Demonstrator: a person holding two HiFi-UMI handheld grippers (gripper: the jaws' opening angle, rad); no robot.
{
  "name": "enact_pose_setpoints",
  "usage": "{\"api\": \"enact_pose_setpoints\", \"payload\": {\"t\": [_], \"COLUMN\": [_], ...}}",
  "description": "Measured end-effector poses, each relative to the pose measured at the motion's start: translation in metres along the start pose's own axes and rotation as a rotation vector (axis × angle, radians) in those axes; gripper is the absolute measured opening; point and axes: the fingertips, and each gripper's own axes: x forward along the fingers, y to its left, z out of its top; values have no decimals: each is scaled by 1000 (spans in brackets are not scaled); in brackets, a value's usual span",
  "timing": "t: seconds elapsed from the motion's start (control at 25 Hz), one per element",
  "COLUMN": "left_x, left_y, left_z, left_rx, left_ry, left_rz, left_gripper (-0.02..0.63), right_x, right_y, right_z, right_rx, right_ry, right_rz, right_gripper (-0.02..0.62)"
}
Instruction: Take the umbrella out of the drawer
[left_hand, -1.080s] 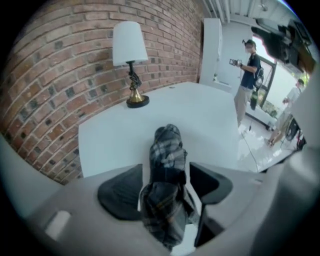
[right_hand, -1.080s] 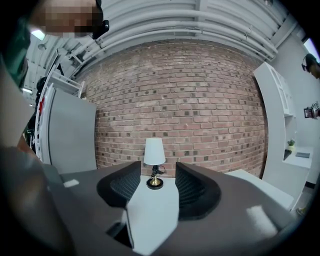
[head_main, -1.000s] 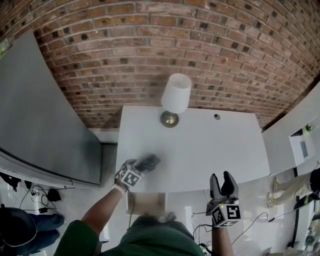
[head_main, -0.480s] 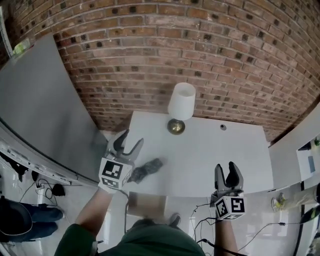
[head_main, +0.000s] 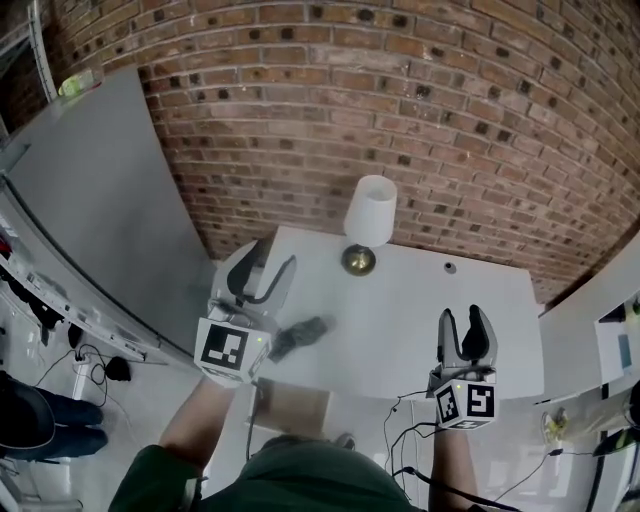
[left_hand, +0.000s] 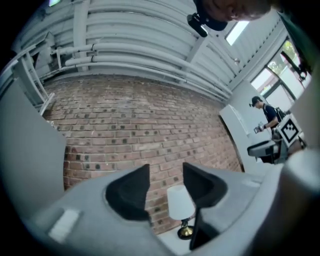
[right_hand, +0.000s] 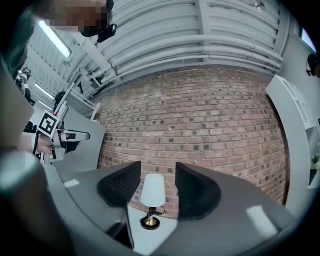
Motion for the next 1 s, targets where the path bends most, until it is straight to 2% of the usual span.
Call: {"api": "enact_pose_setpoints", "payload": {"t": [0.28,0.52,1.0], "left_x": [-26,-30,-30], "left_y": [0,12,14], "left_z": [27,24,19], "left_rx": [-4,-11,-8], "left_ry": [-52,-44,-36], "left_rz": [68,103,112], "left_gripper": [192,189,189], "right_x": [-11,-14,-15], "right_y": [-1,-5,-6], "right_z": [27,28,24], "right_rx": [-10,-17,-31], "right_ry": [-82,-79,-69], "right_rz": [-25,-44,-47], "right_gripper": [216,215,215]}}
